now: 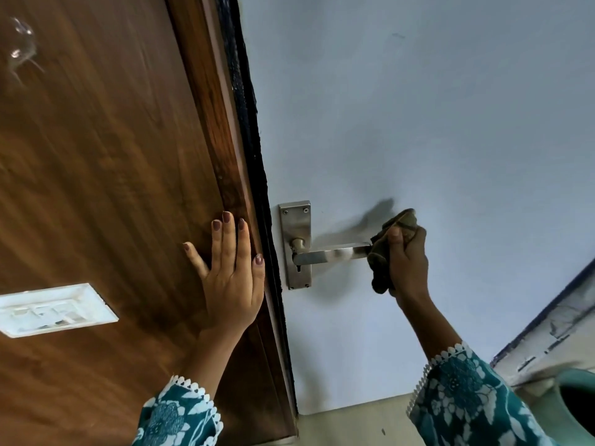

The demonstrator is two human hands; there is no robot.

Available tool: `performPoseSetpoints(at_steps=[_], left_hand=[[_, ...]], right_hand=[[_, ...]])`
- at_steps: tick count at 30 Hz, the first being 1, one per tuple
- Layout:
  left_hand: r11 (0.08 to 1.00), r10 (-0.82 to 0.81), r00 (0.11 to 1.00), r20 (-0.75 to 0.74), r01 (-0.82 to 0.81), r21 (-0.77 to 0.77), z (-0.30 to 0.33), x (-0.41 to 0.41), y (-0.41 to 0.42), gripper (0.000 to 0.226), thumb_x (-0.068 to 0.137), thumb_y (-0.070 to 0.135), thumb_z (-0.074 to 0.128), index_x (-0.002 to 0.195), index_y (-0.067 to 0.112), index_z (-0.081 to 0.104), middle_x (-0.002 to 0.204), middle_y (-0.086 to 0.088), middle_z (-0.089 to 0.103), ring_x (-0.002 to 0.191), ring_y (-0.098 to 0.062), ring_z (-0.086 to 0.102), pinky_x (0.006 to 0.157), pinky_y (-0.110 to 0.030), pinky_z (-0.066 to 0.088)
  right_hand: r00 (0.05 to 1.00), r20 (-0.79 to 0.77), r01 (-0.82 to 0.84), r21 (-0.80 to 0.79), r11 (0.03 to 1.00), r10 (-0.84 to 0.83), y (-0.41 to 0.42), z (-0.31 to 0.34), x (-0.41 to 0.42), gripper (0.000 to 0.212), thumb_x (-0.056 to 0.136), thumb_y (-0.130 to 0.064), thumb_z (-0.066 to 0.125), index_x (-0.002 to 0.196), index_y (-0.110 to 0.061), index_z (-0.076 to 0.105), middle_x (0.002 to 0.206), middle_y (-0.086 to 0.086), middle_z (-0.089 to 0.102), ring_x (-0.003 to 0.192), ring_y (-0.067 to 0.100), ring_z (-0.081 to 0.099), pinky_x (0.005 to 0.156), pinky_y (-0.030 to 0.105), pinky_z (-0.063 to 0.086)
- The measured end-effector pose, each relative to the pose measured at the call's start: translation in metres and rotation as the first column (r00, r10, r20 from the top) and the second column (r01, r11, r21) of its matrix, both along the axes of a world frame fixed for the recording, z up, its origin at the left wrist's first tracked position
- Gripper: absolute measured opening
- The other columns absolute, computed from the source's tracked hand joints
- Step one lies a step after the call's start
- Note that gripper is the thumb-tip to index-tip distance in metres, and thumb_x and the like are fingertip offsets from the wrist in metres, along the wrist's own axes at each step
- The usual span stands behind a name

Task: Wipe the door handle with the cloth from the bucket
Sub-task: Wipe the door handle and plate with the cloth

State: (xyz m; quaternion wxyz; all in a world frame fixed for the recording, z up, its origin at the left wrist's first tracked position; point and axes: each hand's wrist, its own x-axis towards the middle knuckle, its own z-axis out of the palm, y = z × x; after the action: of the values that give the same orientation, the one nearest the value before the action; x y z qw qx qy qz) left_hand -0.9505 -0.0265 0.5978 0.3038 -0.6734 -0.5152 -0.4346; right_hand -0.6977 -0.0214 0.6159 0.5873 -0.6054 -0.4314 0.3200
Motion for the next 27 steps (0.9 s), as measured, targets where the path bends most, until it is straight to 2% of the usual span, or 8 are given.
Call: performPoseSetpoints(at_steps=[4, 8, 10, 12, 15, 17, 21, 27], left_hand=[[0.969, -0.242, 0.961, 0.131, 0.246, -0.015, 0.004, 0.028, -0.024, 0.076, 0.092, 0.017, 0.046, 0.152, 0.013, -0.002, 0.161, -0.004, 0.001, 0.148, -0.023, 0.006, 0.118, -0.049, 0.014], [0.751, -0.516, 0.768, 0.379, 0.618, -0.232, 0.009, 0.072, -0.048, 0.056, 0.095, 0.018, 0.042, 0.147, 0.006, 0.025, 0.151, -0.015, 0.036, 0.141, -0.019, 0.033, 0.112, -0.038, 0.035], [0.592, -0.389, 0.643, 0.66, 0.723, -0.356, 0.013, 0.092, -0.054, 0.056, 0.094, 0.038, 0.042, 0.144, 0.014, 0.037, 0.145, -0.007, 0.047, 0.133, -0.01, 0.043, 0.106, -0.033, 0.041], [0.362, -0.112, 0.4, 0.91, 0.869, -0.337, 0.023, 0.11, -0.057, 0.065, 0.083, 0.058, 0.047, 0.139, 0.026, 0.042, 0.141, 0.001, 0.051, 0.127, -0.008, 0.049, 0.104, -0.031, 0.043], [0.184, 0.234, 0.009, 0.972, 0.981, -0.053, 0.037, 0.123, -0.053, 0.054, 0.081, 0.061, 0.056, 0.123, 0.026, 0.061, 0.122, -0.001, 0.068, 0.111, -0.016, 0.064, 0.085, -0.033, 0.055], [0.148, 0.311, -0.123, 0.942, 0.986, 0.08, 0.043, 0.124, -0.049, 0.047, 0.077, 0.048, 0.055, 0.112, 0.019, 0.068, 0.112, -0.006, 0.072, 0.102, -0.018, 0.068, 0.075, -0.03, 0.057], [0.082, 0.325, -0.186, 0.927, 0.982, 0.168, 0.047, 0.123, -0.045, 0.026, 0.078, 0.028, 0.062, 0.094, 0.012, 0.075, 0.094, -0.009, 0.074, 0.086, -0.02, 0.071, 0.069, -0.03, 0.057], [0.09, 0.302, -0.085, 0.95, 0.994, 0.06, 0.045, 0.135, -0.04, 0.017, 0.087, 0.002, 0.055, 0.094, 0.008, 0.07, 0.084, -0.01, 0.073, 0.08, -0.021, 0.069, 0.069, -0.029, 0.057]], right_hand=[[0.958, -0.225, -0.16, 0.087, 0.983, 0.176, -0.021, 0.009, 0.022, 0.036, 0.094, -0.045, 0.038, 0.107, -0.014, 0.05, 0.095, 0.024, 0.067, 0.059, 0.032, 0.06, 0.045, 0.03, 0.045], [0.684, -0.624, -0.381, 0.135, 0.915, 0.377, -0.042, 0.024, 0.02, 0.038, 0.097, -0.043, 0.032, 0.098, -0.012, 0.053, 0.083, 0.013, 0.065, 0.065, 0.031, 0.064, 0.059, 0.039, 0.055], [0.569, -0.724, -0.453, 0.119, 0.884, 0.389, -0.043, 0.026, 0.014, 0.036, 0.098, -0.04, 0.036, 0.087, -0.011, 0.054, 0.072, 0.005, 0.065, 0.061, 0.021, 0.062, 0.058, 0.03, 0.053], [0.552, -0.754, -0.45, 0.091, 0.888, 0.357, -0.042, 0.026, 0.01, 0.031, 0.099, -0.031, 0.038, 0.085, -0.011, 0.058, 0.067, 0.003, 0.068, 0.063, 0.017, 0.066, 0.059, 0.027, 0.054], [0.579, -0.715, -0.491, 0.079, 0.867, 0.393, -0.041, 0.025, 0.008, 0.029, 0.099, -0.023, 0.042, 0.09, -0.006, 0.063, 0.074, 0.007, 0.072, 0.067, 0.016, 0.071, 0.058, 0.024, 0.056], [0.728, -0.584, -0.441, 0.002, 0.897, 0.359, -0.041, 0.024, 0.012, 0.022, 0.095, -0.021, 0.051, 0.099, -0.005, 0.066, 0.09, 0.013, 0.073, 0.078, 0.02, 0.071, 0.065, 0.028, 0.056], [0.915, -0.29, -0.318, -0.089, 0.944, 0.281, -0.046, 0.023, 0.027, 0.025, 0.093, -0.02, 0.053, 0.117, -0.012, 0.058, 0.109, 0.013, 0.067, 0.08, 0.019, 0.066, 0.058, 0.025, 0.05], [0.963, -0.077, -0.263, -0.045, 0.964, 0.259, -0.061, 0.021, 0.043, 0.031, 0.092, -0.042, 0.05, 0.118, -0.028, 0.059, 0.113, 0.0, 0.067, 0.102, 0.018, 0.065, 0.083, 0.036, 0.056]])
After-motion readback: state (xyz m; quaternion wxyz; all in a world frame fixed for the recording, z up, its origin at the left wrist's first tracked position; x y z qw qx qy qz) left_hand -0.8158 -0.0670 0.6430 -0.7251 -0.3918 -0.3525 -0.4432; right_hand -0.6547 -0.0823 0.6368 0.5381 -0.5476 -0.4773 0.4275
